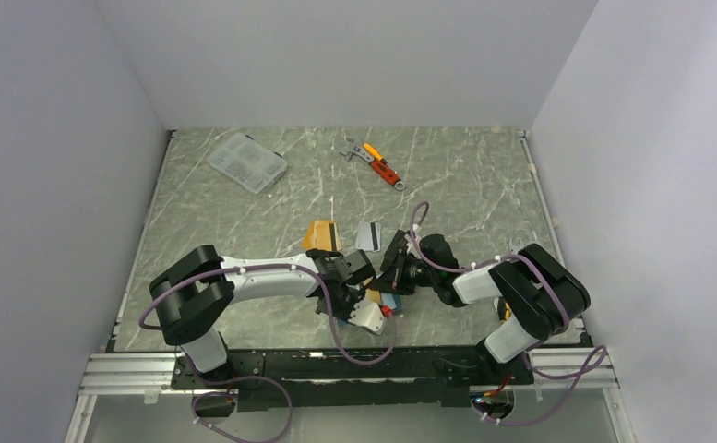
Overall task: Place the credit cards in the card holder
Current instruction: Insert the credit card into the card holder.
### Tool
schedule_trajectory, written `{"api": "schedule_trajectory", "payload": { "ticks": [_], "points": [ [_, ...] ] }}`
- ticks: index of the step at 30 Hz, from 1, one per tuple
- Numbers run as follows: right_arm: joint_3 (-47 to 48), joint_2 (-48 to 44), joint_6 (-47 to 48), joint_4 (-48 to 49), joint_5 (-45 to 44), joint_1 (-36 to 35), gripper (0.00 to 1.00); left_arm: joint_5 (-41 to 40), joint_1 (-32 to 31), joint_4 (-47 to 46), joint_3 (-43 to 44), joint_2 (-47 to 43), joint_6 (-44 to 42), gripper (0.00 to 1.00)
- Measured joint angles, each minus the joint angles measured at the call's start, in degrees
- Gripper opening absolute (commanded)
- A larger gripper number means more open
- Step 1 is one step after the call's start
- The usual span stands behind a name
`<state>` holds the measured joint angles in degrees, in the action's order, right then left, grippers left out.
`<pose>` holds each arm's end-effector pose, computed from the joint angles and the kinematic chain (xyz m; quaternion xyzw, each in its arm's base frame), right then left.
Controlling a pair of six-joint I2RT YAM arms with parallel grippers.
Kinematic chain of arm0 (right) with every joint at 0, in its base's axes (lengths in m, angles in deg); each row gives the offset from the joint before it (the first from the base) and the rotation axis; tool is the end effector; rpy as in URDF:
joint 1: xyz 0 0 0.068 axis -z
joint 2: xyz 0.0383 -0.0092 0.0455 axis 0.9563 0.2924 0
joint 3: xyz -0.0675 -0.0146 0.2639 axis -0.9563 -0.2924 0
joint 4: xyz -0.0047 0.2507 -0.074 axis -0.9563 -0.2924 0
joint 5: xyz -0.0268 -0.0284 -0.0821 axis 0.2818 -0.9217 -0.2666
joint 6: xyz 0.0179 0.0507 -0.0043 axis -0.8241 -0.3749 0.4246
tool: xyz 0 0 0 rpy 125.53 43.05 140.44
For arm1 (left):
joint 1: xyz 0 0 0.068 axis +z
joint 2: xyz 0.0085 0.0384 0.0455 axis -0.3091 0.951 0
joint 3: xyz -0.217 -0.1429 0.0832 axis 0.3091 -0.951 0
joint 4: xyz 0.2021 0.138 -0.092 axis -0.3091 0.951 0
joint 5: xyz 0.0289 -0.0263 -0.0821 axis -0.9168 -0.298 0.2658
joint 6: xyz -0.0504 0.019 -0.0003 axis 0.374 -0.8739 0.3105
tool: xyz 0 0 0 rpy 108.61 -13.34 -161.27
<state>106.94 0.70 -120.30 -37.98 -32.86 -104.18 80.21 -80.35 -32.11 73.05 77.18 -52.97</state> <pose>0.1951 0.1395 0.1035 0.0561 0.8695 0.4664 0.1525 0.1328 -0.2656 0.1611 0.8316 0.5389 -0.0886 0.1007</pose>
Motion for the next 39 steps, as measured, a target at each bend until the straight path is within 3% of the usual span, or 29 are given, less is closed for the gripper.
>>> {"api": "schedule_trajectory", "payload": {
  "ticks": [23, 39],
  "points": [
    [-1.3, -3.7, 4.2, -5.0, 0.5, -0.2, 0.00, -1.0, -0.4, 1.6, 1.8, 1.6, 1.2, 0.00],
    [3.3, 1.1, 4.9, -5.9, 2.6, -2.2, 0.00, -1.3, -0.5, 1.8, 2.0, 1.8, 1.4, 0.00]
  ]
}}
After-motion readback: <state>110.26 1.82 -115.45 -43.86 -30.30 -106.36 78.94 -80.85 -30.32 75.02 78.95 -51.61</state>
